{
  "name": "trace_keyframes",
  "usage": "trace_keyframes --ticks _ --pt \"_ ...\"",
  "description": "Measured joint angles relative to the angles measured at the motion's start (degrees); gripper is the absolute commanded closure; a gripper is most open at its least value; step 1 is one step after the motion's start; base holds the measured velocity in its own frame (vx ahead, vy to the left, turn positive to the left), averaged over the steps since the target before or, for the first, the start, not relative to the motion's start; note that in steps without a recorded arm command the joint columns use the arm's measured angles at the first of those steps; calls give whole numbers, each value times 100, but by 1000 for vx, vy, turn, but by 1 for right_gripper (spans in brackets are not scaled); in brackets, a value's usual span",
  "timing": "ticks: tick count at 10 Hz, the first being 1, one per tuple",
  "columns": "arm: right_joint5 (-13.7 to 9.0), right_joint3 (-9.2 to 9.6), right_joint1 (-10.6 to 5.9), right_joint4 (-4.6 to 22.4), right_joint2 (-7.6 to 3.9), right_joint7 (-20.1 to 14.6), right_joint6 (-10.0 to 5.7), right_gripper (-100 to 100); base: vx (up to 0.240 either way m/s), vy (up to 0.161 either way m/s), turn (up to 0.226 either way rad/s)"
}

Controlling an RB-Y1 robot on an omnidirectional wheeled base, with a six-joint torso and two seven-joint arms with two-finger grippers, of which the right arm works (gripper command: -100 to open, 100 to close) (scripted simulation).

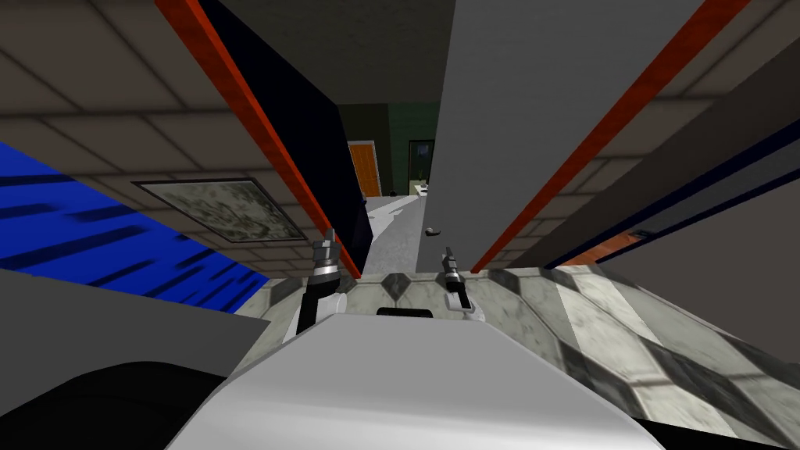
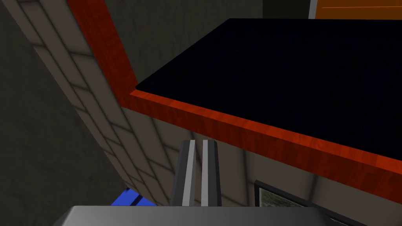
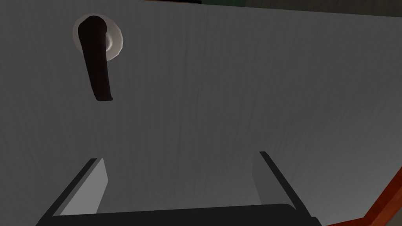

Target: Push the door open

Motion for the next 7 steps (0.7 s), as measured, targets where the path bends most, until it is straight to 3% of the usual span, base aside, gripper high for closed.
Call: trace_keyframes --ticks 7 --pt "-134 -21 -315 933 0 -81 -133 -100 59 -53 111"
